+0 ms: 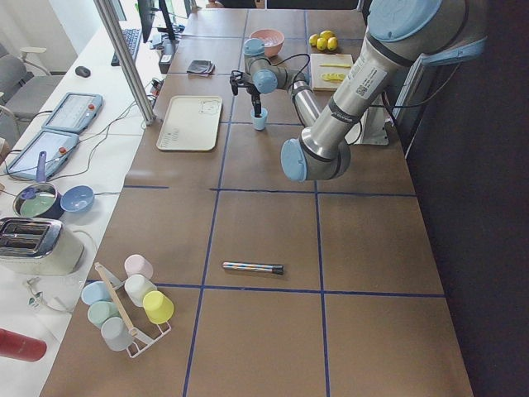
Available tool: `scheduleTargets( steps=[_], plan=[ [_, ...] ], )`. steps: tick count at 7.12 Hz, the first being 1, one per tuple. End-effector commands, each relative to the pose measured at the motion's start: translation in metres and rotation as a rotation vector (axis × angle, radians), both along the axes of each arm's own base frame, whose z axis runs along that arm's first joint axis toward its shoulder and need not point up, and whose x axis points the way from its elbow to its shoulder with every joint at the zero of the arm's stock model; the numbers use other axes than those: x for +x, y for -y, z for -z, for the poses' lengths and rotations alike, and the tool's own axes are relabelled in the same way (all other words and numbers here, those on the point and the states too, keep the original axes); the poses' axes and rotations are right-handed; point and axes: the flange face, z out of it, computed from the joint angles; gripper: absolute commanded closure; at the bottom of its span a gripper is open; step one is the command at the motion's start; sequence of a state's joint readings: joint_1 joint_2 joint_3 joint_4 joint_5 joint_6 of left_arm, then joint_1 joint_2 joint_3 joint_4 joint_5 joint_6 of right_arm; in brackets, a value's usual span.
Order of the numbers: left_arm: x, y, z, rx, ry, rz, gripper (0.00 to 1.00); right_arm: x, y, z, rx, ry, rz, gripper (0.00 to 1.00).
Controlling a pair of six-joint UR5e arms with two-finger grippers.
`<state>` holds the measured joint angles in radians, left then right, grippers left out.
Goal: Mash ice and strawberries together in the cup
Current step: 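Open the left gripper to drop the strawberry into the cup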
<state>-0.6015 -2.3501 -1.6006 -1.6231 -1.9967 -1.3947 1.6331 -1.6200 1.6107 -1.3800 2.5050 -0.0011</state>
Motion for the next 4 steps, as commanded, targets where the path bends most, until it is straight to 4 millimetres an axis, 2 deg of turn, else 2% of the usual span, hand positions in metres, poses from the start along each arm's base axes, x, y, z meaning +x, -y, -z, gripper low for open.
scheduleTargets(
  steps=[1,2,3,4],
  plan=[
    [-0.073,-0.004,-0.045,0.083,0.070,-0.057,0.00,0.001,0.001,0.005,0.001,-0.011,-0.002,0.00],
    [-0.125,0.005,-0.053,0.102,0.092,-0.116,0.00,0.001,0.001,0.005,0.004,-0.029,-0.003,0.00],
    [-0.168,0.013,-0.074,0.126,0.110,-0.125,0.00,-0.003,0.004,0.011,0.022,-0.077,0.005,0.00],
    [-0.212,0.010,-0.110,0.156,0.139,-0.134,0.00,-0.002,0.004,0.010,0.021,-0.091,0.003,0.00]
  ],
)
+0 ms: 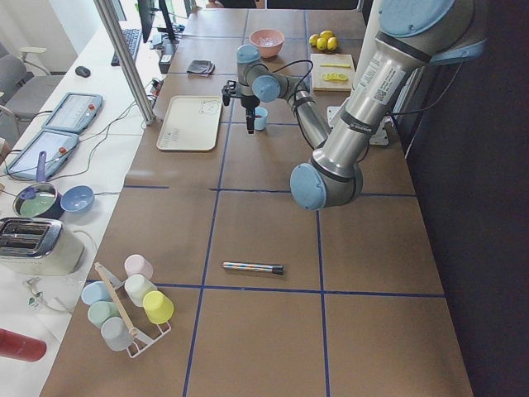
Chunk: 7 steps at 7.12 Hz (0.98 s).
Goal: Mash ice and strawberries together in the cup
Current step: 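Move the left gripper back to the metal rod and grasp it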
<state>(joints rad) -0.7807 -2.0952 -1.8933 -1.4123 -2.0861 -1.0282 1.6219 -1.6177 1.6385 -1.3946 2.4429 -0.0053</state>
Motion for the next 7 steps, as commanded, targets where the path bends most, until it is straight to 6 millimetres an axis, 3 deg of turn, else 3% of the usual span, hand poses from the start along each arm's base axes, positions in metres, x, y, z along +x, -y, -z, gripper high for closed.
scheduleTargets(
  steps=[1,3,4,6,7],
  plan=[
    [-0.106,-0.006,-0.080,0.060,0.056,-0.068,0.00,-0.002,0.002,0.001,0.006,-0.028,0.004,0.00],
    [-0.188,0.002,-0.150,0.045,0.094,-0.078,0.00,-0.019,0.004,-0.001,0.008,-0.063,0.040,0.00],
    [-0.220,0.003,-0.181,0.056,0.124,-0.097,0.00,-0.029,0.004,-0.006,0.001,-0.080,0.060,0.00],
    [-0.263,0.026,-0.252,0.024,0.139,-0.144,0.00,-0.028,0.001,-0.004,-0.066,-0.084,0.061,0.00],
    [-0.271,0.036,-0.276,0.034,0.128,-0.143,0.00,-0.025,-0.001,0.002,-0.088,-0.083,0.064,0.00]
  ],
)
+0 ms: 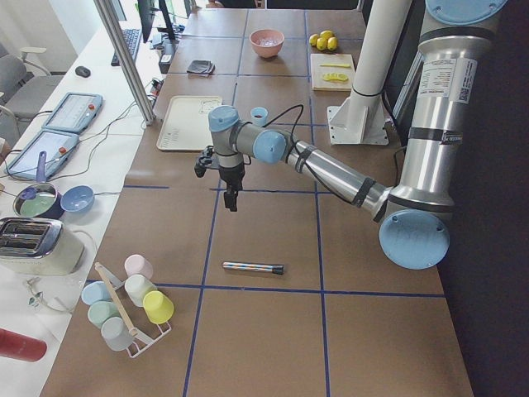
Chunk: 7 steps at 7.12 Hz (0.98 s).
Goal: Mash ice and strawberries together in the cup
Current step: 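Move the left gripper back to the metal rod and grasp it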
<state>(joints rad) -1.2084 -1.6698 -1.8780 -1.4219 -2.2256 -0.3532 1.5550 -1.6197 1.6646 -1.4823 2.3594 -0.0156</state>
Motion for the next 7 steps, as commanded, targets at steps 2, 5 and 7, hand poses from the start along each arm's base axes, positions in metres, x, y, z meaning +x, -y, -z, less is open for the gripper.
scheduleTargets(
  steps=[2,5,7],
  plan=[
    [-0.015,0.028,-0.107,0.030,-0.074,-0.003,0.00,0.006,-0.003,0.012,-0.023,0.004,0.012,0.00],
    [-0.016,0.017,-0.182,0.018,-0.086,0.054,0.00,0.008,0.000,0.015,-0.017,0.006,0.009,0.00],
    [-0.016,0.011,-0.214,0.008,-0.146,0.214,0.00,0.008,0.003,0.019,-0.009,0.006,0.009,0.00]
  ],
)
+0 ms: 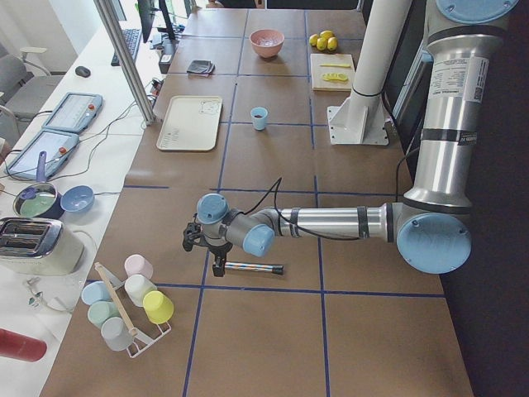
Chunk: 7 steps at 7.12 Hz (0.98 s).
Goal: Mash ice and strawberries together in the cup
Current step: 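Move the left gripper back to the metal rod and grasp it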
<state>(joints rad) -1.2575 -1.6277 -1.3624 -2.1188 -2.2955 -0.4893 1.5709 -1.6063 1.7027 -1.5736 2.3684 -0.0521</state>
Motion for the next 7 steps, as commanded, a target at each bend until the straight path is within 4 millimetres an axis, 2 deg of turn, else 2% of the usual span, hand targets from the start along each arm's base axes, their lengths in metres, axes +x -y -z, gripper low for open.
scheduleTargets(
  steps=[1,4,6,7],
  plan=[
    [-0.001,-0.012,-0.022,-0.020,-0.051,0.117,0.00,0.001,0.002,0.002,0.005,0.000,-0.001,0.00],
    [0.040,-0.028,-0.028,0.015,-0.012,0.064,0.00,0.001,0.001,0.001,0.002,-0.001,-0.002,0.00],
    [0.036,-0.044,-0.037,0.025,-0.010,0.058,0.00,0.001,0.001,0.000,0.000,-0.003,-0.002,0.00],
    [0.043,-0.047,-0.037,0.029,-0.010,0.042,0.00,0.001,0.001,0.000,0.000,-0.004,-0.002,0.00]
  ],
)
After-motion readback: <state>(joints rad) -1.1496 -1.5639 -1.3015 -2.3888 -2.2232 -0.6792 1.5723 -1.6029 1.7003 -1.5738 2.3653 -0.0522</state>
